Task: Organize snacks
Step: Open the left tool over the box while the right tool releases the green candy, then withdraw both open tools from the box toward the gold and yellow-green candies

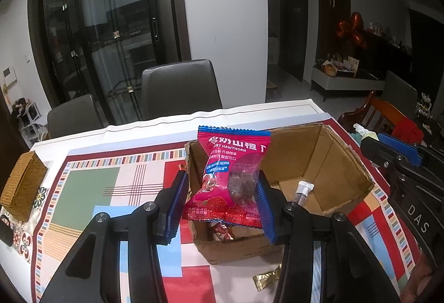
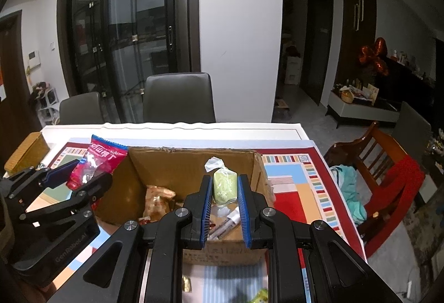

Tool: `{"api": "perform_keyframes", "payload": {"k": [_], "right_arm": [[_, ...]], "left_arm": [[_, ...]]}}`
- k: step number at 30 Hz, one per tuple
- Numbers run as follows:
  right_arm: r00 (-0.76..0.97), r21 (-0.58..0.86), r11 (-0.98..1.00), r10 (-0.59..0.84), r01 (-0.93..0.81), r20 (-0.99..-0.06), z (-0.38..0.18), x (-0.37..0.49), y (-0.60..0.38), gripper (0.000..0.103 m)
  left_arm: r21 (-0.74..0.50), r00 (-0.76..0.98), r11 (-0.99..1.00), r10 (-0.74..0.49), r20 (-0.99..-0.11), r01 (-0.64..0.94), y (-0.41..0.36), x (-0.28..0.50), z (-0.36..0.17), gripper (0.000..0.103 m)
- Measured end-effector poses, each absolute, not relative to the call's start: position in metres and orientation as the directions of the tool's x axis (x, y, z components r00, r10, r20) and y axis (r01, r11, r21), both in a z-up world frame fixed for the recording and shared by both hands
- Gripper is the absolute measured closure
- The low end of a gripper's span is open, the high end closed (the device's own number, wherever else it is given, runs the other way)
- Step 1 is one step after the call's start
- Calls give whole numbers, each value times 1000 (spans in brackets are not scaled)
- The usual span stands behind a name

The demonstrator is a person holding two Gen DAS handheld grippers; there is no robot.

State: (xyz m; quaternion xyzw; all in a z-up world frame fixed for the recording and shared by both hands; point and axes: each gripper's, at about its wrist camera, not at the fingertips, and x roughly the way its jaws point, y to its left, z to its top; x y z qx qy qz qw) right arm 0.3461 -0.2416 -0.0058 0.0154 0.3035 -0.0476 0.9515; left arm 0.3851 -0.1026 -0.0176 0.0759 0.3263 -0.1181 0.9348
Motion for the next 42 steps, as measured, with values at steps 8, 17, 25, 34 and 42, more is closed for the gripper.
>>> {"api": "perform_keyframes", "payload": {"k": [8, 17, 25, 34, 42], "right_arm": [[798, -1, 996, -68, 85, -599, -14, 363, -243, 83], [784, 6, 997, -61, 82, -618, -23, 377, -243, 83], [775, 4, 997, -61, 81, -629, -25, 384, -244, 73], [789, -33, 994, -100, 101, -607, -21, 378, -244, 27], [790, -28, 993, -111, 117, -603, -15, 368, -249, 27]], "left_arm": [[55, 741, 959, -176, -648, 276, -107, 400, -26, 56], [51, 724, 960, -173, -668, 277, -106, 409, -34, 56], [57, 724, 961, -165, -670, 271, -105, 409, -36, 40], [63, 744, 973, -129, -656, 224, -100, 406, -31, 17], [62, 751, 974, -125, -648, 216, -98, 400, -25, 17]]}}
